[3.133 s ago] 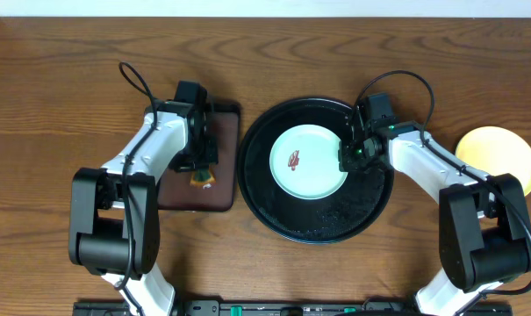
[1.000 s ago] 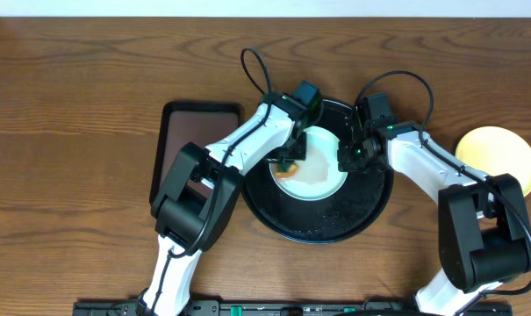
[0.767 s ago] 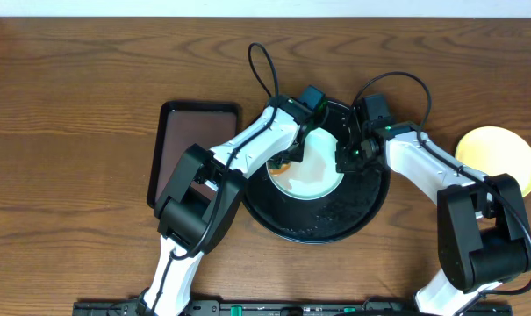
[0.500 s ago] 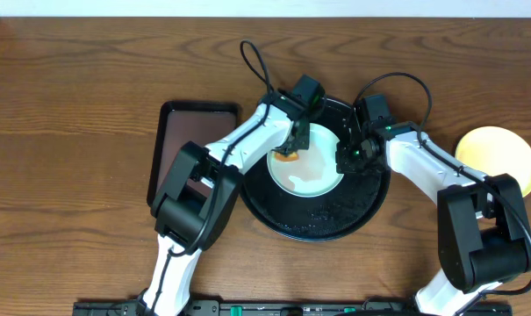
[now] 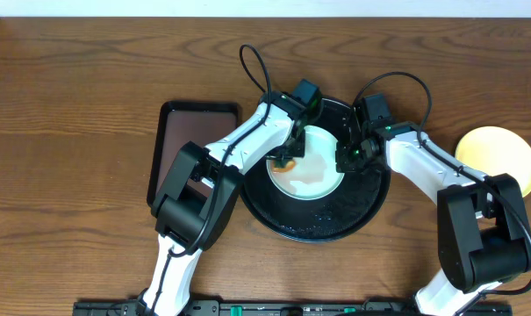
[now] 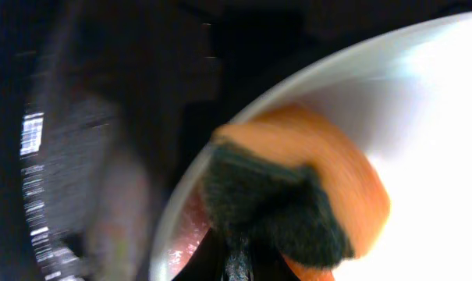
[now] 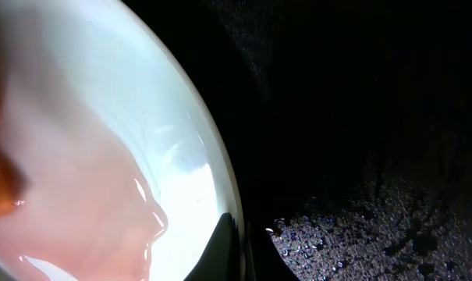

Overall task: Clean dirty plates on tray and stack at the side
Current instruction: 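Scrub the pale green plate's red sauce with the sponge in the left gripper, then move the sponge back and drop it in the small tray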

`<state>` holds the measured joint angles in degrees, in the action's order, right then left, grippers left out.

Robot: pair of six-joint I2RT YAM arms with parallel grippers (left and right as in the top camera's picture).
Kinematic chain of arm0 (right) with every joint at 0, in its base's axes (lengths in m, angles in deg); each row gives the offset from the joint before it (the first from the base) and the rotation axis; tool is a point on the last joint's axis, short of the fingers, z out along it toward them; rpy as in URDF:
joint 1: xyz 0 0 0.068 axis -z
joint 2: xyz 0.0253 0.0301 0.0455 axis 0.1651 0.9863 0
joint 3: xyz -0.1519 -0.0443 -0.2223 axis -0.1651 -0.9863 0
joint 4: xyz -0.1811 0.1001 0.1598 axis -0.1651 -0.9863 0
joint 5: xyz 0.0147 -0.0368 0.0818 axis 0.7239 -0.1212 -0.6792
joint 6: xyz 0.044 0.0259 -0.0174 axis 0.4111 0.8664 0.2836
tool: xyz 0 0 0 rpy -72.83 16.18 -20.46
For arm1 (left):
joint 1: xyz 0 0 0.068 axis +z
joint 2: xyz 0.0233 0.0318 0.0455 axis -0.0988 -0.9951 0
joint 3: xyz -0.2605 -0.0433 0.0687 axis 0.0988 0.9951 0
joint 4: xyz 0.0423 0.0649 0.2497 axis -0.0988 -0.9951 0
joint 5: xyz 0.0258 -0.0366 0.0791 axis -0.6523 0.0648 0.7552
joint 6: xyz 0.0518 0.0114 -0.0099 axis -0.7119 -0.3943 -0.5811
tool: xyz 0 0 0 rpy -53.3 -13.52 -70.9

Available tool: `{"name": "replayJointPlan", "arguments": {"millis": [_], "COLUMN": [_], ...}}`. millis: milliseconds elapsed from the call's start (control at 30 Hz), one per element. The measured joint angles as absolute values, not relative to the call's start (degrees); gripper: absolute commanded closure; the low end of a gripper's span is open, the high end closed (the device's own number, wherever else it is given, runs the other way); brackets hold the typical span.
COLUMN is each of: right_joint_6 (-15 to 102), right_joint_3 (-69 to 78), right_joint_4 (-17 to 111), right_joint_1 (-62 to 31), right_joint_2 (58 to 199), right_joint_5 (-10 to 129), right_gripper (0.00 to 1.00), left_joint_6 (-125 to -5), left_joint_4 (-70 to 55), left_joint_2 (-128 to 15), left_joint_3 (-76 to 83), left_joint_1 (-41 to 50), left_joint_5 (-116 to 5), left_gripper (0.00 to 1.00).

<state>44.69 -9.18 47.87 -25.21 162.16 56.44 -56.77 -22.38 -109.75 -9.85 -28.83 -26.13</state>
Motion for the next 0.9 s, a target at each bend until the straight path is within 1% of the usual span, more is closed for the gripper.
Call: {"name": "replayJointPlan", "arguments": {"millis": [233,433,633,733,800,900], "right_joint_6": [44.69,44.69,44.63,44.52,44.49,44.47], "right_joint_3": [-9.18,-9.18,-9.18,-9.18,-9.18,-9.21], "right_joint_4": [47.87,47.81,47.37,47.35,47.35,47.33], "right_joint_1": [-25.34,-25.71,-25.64,-25.64,-25.64,-25.60], "right_joint_2": [162.16,162.16,162.16,162.16,162.16,162.16], "right_joint_5": [54.54,53.27,54.52,54.74,54.82,54.91], "right_gripper": [0.99,0.99,0.99,0.99,0.99,0.99], "left_joint_6": [-57.67,-57.84,-57.76,-57.60,-57.58,-57.69], "left_joint_4": [-25.68,-30.21,-37.22,-39.54,-41.02,-43.04], "left_joint_2": [-109.75,-109.75,-109.57,-107.13,-104.70,-98.23], "left_joint_3": [-9.85,-12.21,-19.56,-20.12,-20.12,-20.17], "left_joint_1": [-30.58,-30.99,-27.87,-26.77,-25.70,-20.83], "left_joint_5": [-16.04,-10.55,-1.98,-2.57,-5.68,-11.99], "left_gripper": [0.93,0.92,0.93,0.93,0.93,0.92]}}
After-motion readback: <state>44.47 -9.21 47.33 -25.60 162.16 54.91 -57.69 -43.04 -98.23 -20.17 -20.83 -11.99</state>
